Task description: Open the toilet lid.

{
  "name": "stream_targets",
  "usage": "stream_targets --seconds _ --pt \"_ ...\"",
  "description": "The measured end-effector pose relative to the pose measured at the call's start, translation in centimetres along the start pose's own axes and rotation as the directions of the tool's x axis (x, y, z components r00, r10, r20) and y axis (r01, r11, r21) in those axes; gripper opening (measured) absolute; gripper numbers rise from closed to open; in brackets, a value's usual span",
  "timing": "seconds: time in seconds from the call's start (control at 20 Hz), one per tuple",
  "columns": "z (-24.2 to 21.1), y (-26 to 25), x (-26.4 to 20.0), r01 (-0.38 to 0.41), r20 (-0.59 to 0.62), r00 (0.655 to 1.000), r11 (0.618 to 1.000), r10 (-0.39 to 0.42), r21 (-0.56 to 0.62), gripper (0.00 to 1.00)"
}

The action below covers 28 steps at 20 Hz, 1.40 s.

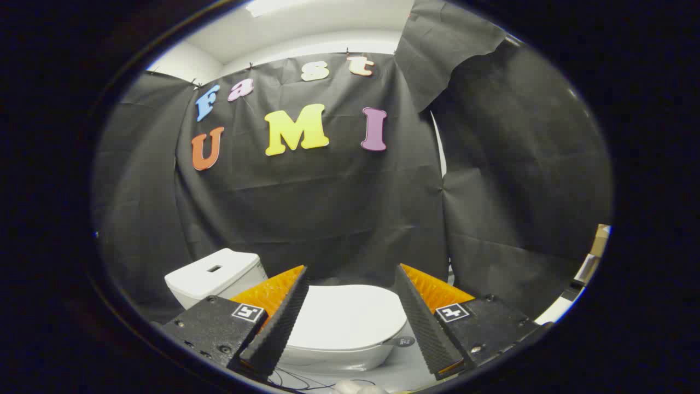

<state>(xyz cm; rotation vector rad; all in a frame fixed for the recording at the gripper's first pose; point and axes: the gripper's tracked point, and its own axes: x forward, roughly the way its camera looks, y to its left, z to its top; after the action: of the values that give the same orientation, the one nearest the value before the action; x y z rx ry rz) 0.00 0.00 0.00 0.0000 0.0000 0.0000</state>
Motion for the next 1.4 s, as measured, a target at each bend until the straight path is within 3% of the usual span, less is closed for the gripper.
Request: stream_targets --seconds 0.75,1.05,1.4 --pt "0.7 0.1 0.2 -0.006 0.007 1.000 1.000 0.006 -0.002 0.99" --pt "2.3 -0.7 2.5 -0.021 0.016 1.000 0.999 0.021 -0.024 0.99" --pt "1.8 -3.1 8.5 -0.140 -0.015 0.990 0.988 0.142 0.070 0.99"
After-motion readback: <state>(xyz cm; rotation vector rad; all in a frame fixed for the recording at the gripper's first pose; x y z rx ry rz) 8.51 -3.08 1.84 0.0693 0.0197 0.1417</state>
